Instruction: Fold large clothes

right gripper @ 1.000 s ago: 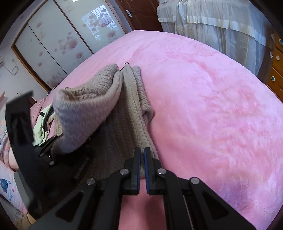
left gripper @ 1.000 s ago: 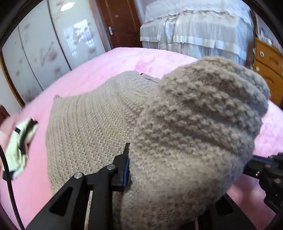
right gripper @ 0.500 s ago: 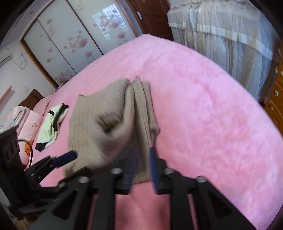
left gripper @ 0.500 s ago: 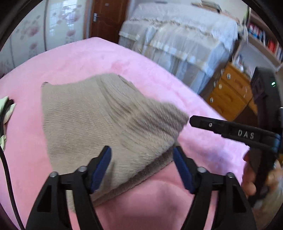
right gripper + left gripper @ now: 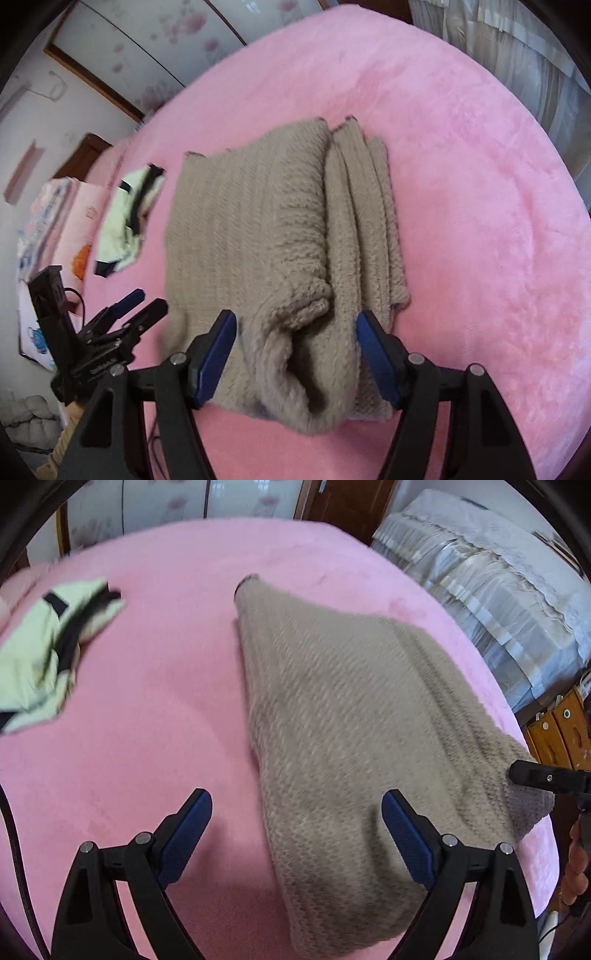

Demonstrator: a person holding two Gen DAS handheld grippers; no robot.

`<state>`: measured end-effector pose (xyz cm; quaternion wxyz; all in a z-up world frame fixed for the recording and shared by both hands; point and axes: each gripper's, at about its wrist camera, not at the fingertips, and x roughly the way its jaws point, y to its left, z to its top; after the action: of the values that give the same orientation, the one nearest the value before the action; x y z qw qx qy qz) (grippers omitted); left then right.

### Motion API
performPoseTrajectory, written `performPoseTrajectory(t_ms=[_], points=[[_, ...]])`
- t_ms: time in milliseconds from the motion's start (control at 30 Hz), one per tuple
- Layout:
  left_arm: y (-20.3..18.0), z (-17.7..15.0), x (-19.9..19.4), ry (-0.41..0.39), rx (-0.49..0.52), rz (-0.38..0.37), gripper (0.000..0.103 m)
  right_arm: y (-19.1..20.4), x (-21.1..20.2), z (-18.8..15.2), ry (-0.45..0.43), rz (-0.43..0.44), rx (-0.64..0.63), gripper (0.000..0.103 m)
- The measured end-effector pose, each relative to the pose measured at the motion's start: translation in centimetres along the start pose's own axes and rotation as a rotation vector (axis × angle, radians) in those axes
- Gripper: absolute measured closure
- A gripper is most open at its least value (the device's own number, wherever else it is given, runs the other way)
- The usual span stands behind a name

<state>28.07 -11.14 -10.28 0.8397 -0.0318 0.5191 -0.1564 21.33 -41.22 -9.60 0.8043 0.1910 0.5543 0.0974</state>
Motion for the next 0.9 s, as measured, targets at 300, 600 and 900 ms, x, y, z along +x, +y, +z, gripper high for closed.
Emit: performPoseTrajectory(t_ms=[300, 600, 900], points=[[1.0, -1.5, 2.0, 0.028, -0.049, -0.069, 0.011, -2.6, 1.4, 0.0, 0.076, 0.079, 0.065, 0.035], [-0.2, -0.8, 1.6, 0.015, -0.032, -0.063, 0.011, -0.8, 0.3, -0.7, -0.003, 0.064, -0.012, 0.083], [-1.7, -2.3, 2.2, 0.026, 0.045, -0.046, 0.011, -4.1, -1.2, -7.0, -0.116, 0.008, 0.045, 0.085]])
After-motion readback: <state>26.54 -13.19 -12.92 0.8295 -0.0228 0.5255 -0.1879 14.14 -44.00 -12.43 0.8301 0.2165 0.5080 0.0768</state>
